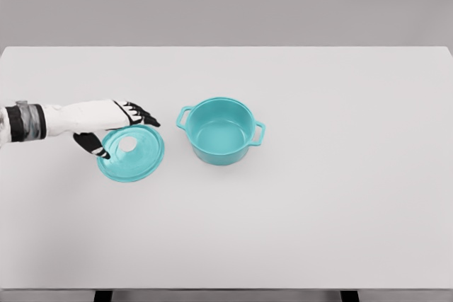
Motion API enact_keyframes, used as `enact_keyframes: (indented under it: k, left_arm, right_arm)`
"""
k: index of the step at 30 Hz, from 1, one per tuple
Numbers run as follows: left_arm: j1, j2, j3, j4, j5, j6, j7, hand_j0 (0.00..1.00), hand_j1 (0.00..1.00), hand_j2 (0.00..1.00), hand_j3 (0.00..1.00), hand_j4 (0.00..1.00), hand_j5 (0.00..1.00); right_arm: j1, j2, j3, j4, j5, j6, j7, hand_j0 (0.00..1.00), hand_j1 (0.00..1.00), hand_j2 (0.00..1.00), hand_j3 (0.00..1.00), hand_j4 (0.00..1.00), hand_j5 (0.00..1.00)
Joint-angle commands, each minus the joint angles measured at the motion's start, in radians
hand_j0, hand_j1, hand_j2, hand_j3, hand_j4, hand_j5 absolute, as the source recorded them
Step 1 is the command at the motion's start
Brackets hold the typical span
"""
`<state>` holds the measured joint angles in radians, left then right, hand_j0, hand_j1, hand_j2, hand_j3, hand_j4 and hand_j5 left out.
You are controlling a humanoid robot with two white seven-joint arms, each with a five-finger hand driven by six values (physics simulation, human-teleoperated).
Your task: Cover the pot with left arm
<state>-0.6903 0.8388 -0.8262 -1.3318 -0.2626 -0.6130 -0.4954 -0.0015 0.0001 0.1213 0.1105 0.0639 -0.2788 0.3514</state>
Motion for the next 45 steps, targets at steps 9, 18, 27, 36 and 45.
enact_keyframes:
  k: [9, 18, 27, 36, 45]
  left_arm:
    - [-0.002, -0.004, -0.01, 0.003, 0.011, 0.002, 0.0, 1.0, 1.0, 1.0, 1.0, 1.0, 1.0]
    - [-0.002, -0.007, -0.01, 0.003, 0.002, 0.002, -0.002, 1.0, 1.0, 1.0, 1.0, 1.0, 1.0]
    - [0.008, -0.004, -0.017, 0.003, 0.0, 0.002, -0.002, 0.76, 0.76, 0.76, 0.76, 0.76, 0.76]
    - [0.012, -0.001, -0.031, 0.008, 0.002, 0.002, 0.001, 0.61, 0.61, 0.61, 0.61, 0.61, 0.61]
    - [0.014, 0.0, -0.031, 0.013, 0.002, 0.002, 0.001, 0.51, 0.51, 0.51, 0.51, 0.51, 0.51]
  right_arm:
    - [0.0, 0.0, 0.0, 0.0, 0.001, 0.0, 0.001, 1.0, 1.0, 1.0, 1.0, 1.0, 1.0]
    - [0.0, 0.0, 0.0, 0.001, 0.001, 0.0, 0.001, 1.0, 1.0, 1.0, 1.0, 1.0, 1.0]
    - [0.0, 0.0, 0.0, 0.0, 0.001, 0.0, 0.001, 1.0, 1.0, 1.0, 1.0, 1.0, 1.0]
    - [0.0, 0.0, 0.0, 0.0, 0.001, 0.0, 0.0, 1.0, 1.0, 1.0, 1.0, 1.0, 1.0]
    - [0.0, 0.0, 0.0, 0.0, 0.001, 0.0, 0.001, 1.0, 1.0, 1.0, 1.0, 1.0, 1.0]
